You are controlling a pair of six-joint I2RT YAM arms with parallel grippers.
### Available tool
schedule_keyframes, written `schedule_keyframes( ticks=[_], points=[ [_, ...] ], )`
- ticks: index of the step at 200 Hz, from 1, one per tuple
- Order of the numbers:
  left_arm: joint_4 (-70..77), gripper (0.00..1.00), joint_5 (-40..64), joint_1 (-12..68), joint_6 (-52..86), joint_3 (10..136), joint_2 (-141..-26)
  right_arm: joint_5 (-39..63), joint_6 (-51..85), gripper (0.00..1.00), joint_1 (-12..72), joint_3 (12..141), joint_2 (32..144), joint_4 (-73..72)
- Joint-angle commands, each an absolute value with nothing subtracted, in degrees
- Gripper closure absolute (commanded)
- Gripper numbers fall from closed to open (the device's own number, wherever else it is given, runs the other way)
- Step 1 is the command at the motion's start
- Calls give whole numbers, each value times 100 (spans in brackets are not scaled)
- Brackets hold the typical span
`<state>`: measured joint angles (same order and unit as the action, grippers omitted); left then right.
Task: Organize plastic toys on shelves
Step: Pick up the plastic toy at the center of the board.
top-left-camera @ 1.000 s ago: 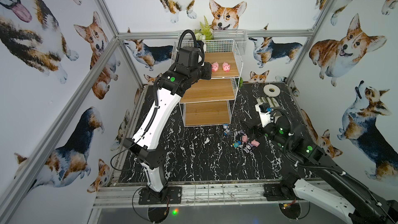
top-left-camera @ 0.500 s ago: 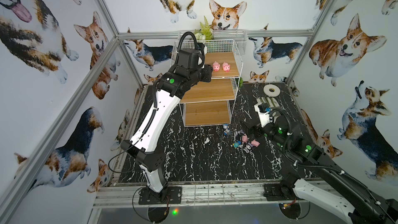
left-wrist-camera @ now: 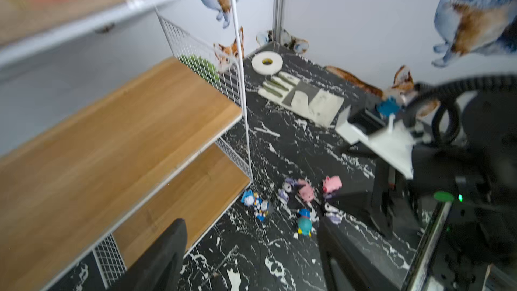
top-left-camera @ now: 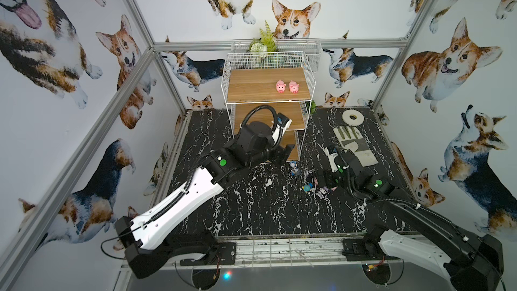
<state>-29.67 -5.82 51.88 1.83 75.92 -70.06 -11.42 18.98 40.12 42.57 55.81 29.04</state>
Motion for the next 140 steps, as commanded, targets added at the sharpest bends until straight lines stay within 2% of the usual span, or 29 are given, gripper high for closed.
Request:
schedule_keyframes(
  ticks=[1, 24, 62, 87, 140],
  points=[
    [-2109, 19, -260, 5255, 381, 6496, -6702, -782, 2489, 16, 3770, 4144, 5996, 3157],
    [-1431, 18, -62, 5265, 661, 5343, -6514, -673, 2517, 32, 3657, 4256, 6581, 3167],
    [-203, 14, 113, 5256, 1164, 3929, -6729, -311, 2621, 48, 3360, 4395, 7492, 2899],
    [220, 12, 204, 5260, 1233, 3700, -7113, 5, 2707, 53, 3116, 4438, 7904, 2688],
    [286, 8, 271, 5256, 1147, 3735, -7470, 541, 2829, 54, 2768, 4406, 8325, 2222]
  ],
)
